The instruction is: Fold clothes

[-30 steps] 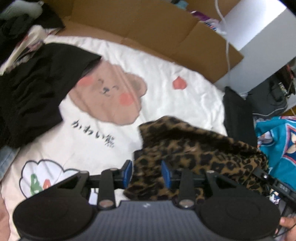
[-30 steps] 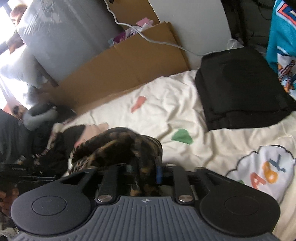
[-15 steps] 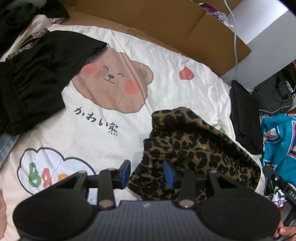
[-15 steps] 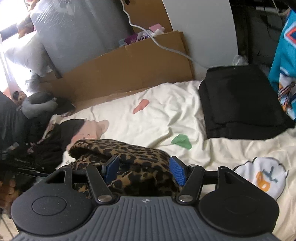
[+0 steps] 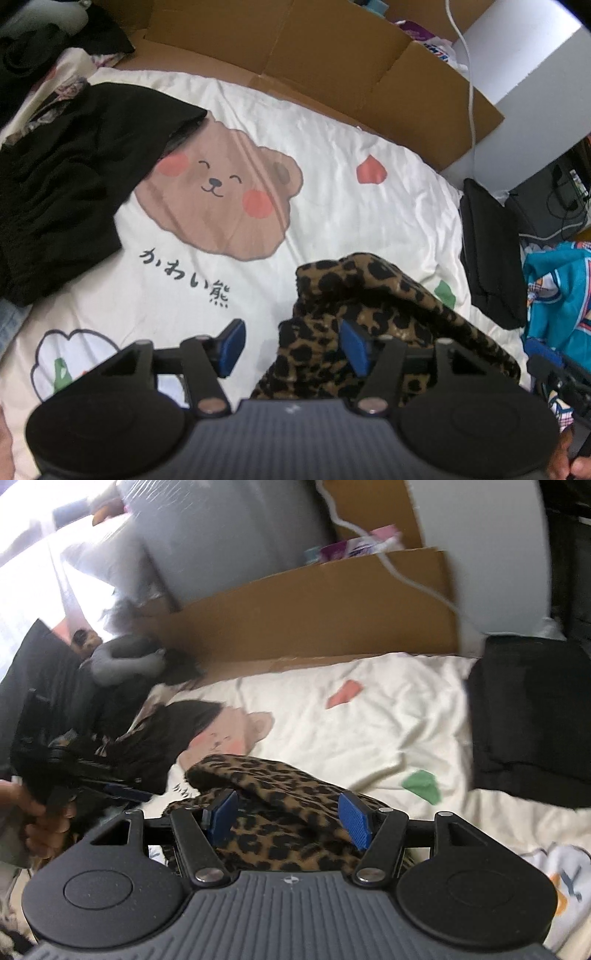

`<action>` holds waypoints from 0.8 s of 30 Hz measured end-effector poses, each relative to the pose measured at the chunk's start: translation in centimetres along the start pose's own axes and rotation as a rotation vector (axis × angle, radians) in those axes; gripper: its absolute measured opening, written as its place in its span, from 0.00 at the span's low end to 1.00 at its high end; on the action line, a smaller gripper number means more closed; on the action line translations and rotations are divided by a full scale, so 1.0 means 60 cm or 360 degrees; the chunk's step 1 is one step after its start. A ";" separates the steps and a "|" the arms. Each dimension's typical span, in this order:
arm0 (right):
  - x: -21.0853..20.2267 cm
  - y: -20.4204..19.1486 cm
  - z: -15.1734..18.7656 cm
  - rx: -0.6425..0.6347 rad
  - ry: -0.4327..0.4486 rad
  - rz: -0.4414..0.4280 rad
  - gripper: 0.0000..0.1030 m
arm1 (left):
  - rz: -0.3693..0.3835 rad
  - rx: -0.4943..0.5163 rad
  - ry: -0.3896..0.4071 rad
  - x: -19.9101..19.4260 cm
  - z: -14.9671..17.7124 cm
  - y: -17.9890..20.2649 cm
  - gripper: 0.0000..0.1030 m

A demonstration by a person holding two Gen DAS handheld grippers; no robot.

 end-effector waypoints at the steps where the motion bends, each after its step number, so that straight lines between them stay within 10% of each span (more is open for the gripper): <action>1: 0.008 -0.006 -0.008 -0.0042 -0.0016 -0.0006 0.65 | -0.0001 -0.0012 -0.0004 0.005 -0.001 -0.002 0.59; 14: 0.148 -0.095 -0.070 -0.0522 -0.0273 -0.0102 0.65 | 0.0118 -0.0046 -0.0072 0.061 -0.003 -0.010 0.59; 17: 0.183 -0.107 -0.067 -0.0614 -0.0356 -0.0091 0.63 | 0.0179 -0.0027 -0.0080 0.068 0.001 -0.010 0.43; 21: 0.211 -0.096 -0.064 -0.0597 -0.0438 -0.0067 0.11 | 0.0228 -0.0012 -0.0079 0.064 0.005 -0.018 0.19; 24: 0.199 -0.077 -0.067 -0.0560 -0.0383 -0.0054 0.04 | 0.0285 -0.0042 -0.0082 0.059 0.004 -0.034 0.09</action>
Point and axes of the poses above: each gripper's, at about its wrist camera, not at the fingertips, and x roughly the way its jaws point, y to its right, z to its underside, the point moved 1 cm from there along x, roughly the way its jaws point, and after that the axes turned 12 degrees about -x, right-handed, at the moved point
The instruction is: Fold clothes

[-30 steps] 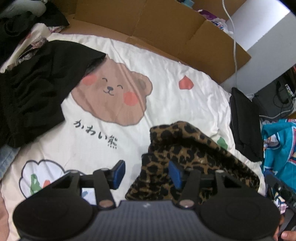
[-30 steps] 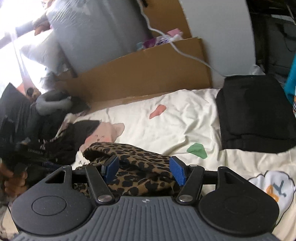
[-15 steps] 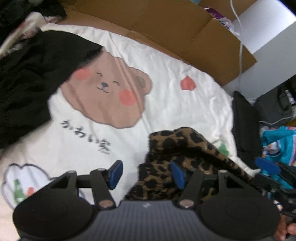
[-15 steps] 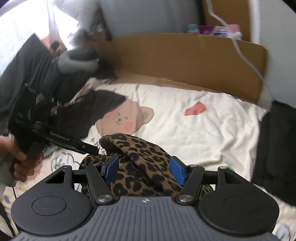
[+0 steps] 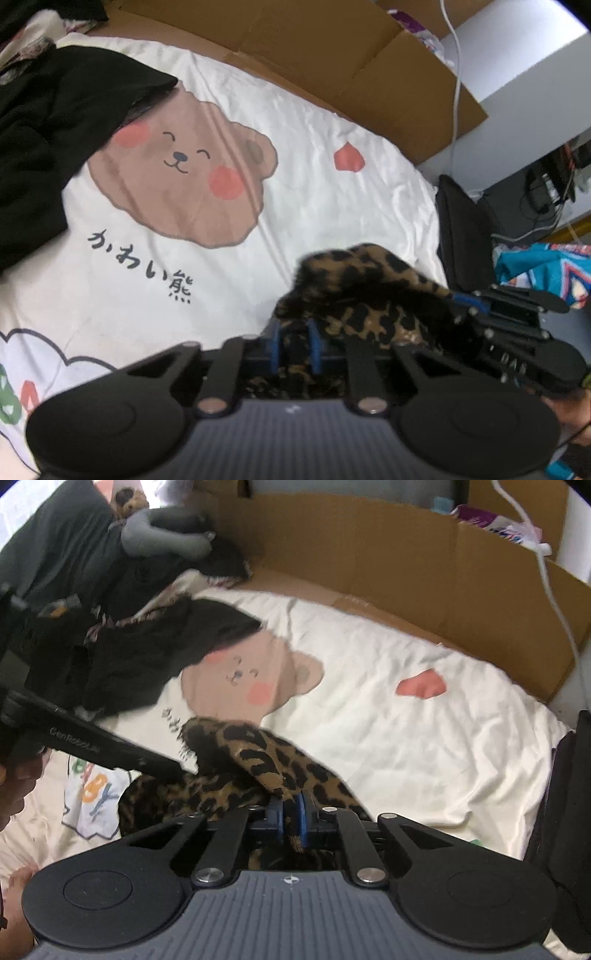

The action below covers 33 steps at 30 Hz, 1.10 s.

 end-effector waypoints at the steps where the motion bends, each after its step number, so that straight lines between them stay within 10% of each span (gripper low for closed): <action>1: -0.006 0.008 0.002 0.0019 0.0012 0.0010 0.03 | 0.0022 -0.0014 -0.0004 -0.003 0.000 -0.005 0.08; 16: -0.057 0.100 0.033 0.0195 0.0048 0.0196 0.02 | 0.0094 0.0167 -0.0160 -0.004 0.046 0.037 0.12; 22: -0.062 0.127 0.067 0.0266 0.0013 0.0258 0.02 | 0.0100 0.0131 -0.0200 0.009 0.048 0.053 0.49; 27: -0.067 0.135 0.089 0.0308 0.0020 0.0254 0.02 | 0.0104 0.0178 -0.0265 0.027 0.063 0.070 0.56; 29: -0.068 0.133 0.094 0.0307 0.0025 0.0243 0.02 | 0.0096 0.0207 -0.0257 0.032 0.068 0.073 0.54; 33: -0.071 0.133 0.104 0.0307 0.0032 0.0249 0.01 | 0.0119 0.0287 -0.0235 0.031 0.070 0.078 0.11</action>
Point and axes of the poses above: each gripper's, at about its wrist camera, not at the fingertips, and x roughly the way its jaws point, y to its right, z to its underside, the point moved 1 cm from there along x, roughly the way its jaws point, and after that the axes turned 12 degrees about -x, right-handed, at the moved point
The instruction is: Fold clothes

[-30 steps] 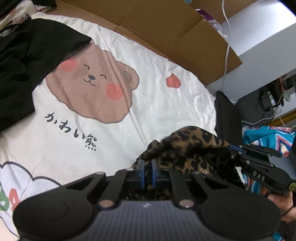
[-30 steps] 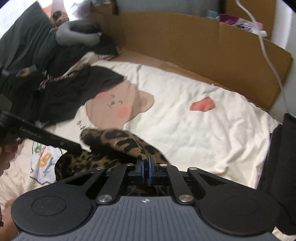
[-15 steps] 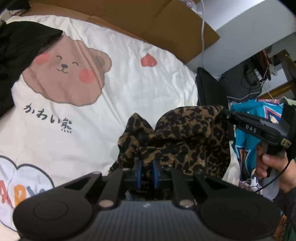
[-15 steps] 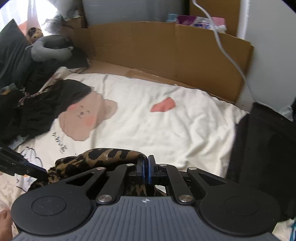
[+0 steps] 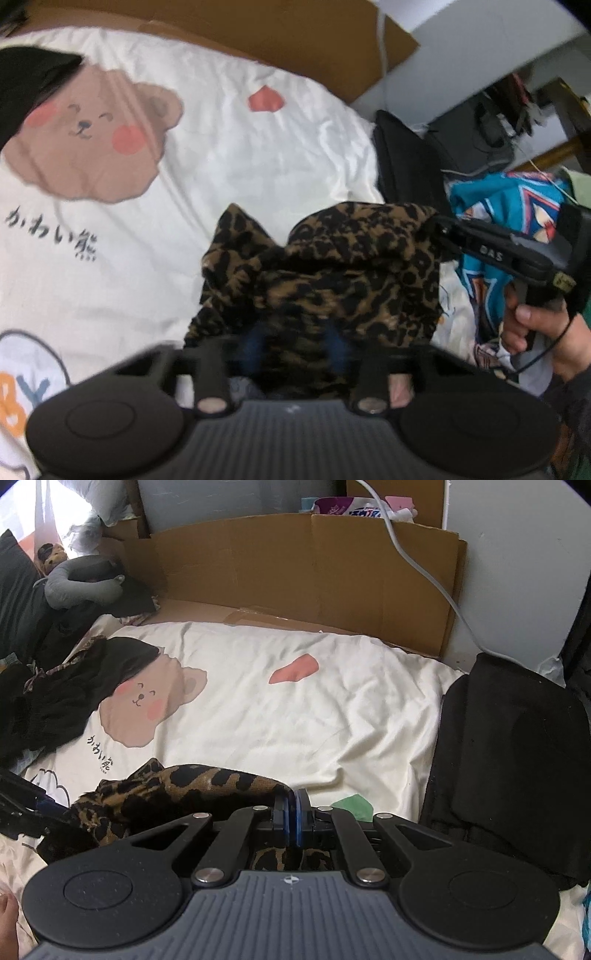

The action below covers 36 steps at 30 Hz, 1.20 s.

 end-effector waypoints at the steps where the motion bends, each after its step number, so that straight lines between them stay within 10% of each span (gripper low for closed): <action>1: -0.002 0.003 0.002 0.0007 0.0003 0.0003 0.01 | 0.0011 0.0009 0.0014 -0.004 -0.001 0.000 0.10; 25: -0.085 0.089 0.044 0.0211 -0.0021 0.0168 0.01 | -0.0030 -0.0045 0.0616 -0.230 -0.118 -0.094 0.00; 36: -0.080 0.094 0.066 0.0250 -0.0068 0.0173 0.01 | -0.0030 -0.0333 0.0316 -0.160 -0.097 -0.107 0.11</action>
Point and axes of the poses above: each gripper's, at about its wrist camera, not at the fingertips, and x roughly the way its jaws point, y to its right, z to its underside, the point moved 1 cm from there along x, roughly the way its jaws point, and after that the axes turned 12 degrees about -x, right-handed, at the moved point
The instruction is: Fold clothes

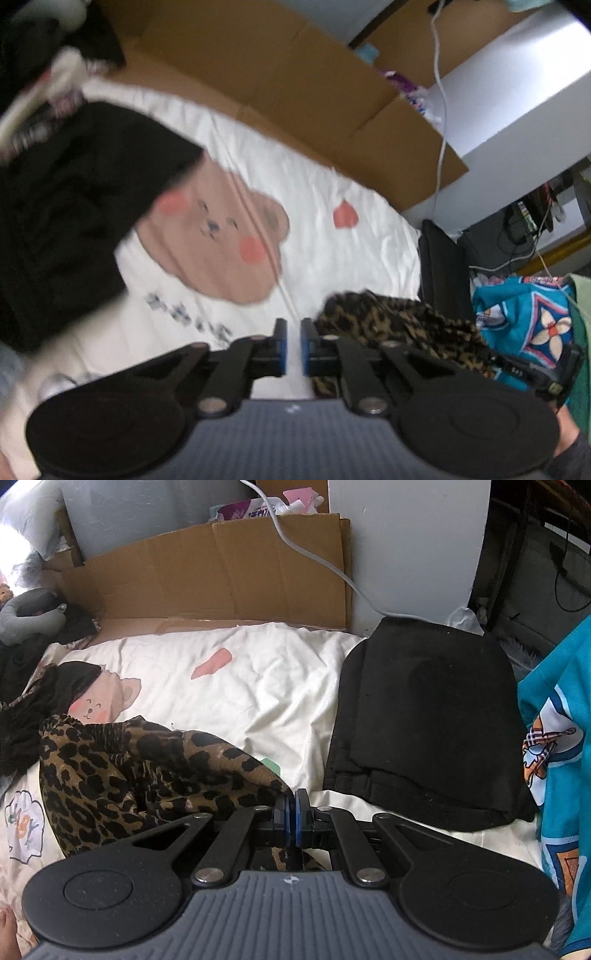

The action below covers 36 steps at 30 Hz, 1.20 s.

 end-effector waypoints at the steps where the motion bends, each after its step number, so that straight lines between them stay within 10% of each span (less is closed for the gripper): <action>1: 0.000 -0.001 0.000 0.0000 0.0001 -0.0004 0.01 | 0.0016 -0.0038 -0.0027 0.007 0.005 0.002 0.12; 16: 0.001 0.004 0.022 0.0047 0.0007 -0.0088 0.01 | -0.0023 -0.0230 -0.0189 0.081 0.051 0.053 0.43; 23: 0.003 0.004 0.026 0.0057 0.0008 -0.0111 0.01 | -0.0076 -0.0213 -0.0200 0.104 0.058 0.077 0.36; 27: 0.004 0.004 0.026 0.0062 0.0014 -0.0125 0.01 | -0.0120 -0.0204 -0.0213 0.120 0.063 0.078 0.03; 36: -0.003 0.000 0.029 0.0099 0.0024 -0.0096 0.01 | -0.0127 -0.0183 -0.0087 0.088 0.055 0.061 0.00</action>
Point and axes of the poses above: each gripper's, at about its wrist camera, not at the fingertips, and x roughly the way its jaws point, y to its right, z to its underside, the point moved 1 cm from there along x, roughly the way its jaws point, and after that the axes turned 12 degrees about -x, right-handed, at the moved point
